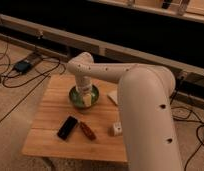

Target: Pick up the ceramic cup

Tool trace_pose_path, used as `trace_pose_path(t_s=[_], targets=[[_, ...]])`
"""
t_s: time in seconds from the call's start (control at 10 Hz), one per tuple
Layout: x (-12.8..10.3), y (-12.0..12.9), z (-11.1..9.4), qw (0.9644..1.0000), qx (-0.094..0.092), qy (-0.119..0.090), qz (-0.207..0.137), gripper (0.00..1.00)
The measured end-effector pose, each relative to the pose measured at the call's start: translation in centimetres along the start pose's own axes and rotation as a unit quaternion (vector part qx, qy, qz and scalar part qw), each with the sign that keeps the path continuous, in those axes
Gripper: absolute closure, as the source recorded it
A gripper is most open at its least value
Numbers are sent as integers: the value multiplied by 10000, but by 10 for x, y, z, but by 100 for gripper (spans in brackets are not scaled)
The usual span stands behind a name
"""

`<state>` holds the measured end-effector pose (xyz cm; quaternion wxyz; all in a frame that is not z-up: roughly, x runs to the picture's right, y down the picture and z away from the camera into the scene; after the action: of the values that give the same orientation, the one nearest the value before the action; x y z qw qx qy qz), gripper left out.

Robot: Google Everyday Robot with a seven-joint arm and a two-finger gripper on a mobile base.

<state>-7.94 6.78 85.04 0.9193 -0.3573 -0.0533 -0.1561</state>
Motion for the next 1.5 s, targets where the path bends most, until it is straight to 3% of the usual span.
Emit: trace_pose_path(t_s=[0.3, 0.5, 1.1, 1.3, 1.5], targets=[[-4, -3, -10, 9999, 64, -29, -111, 89], [-7, -8, -29, 9996, 220, -68, -177, 100], [-6, -19, -110, 9952, 917, -2, -351, 100], [-5, -15, -122, 9947, 968, -46, -350, 100], [-5, -15, -122, 9947, 965, -43, -346, 100]])
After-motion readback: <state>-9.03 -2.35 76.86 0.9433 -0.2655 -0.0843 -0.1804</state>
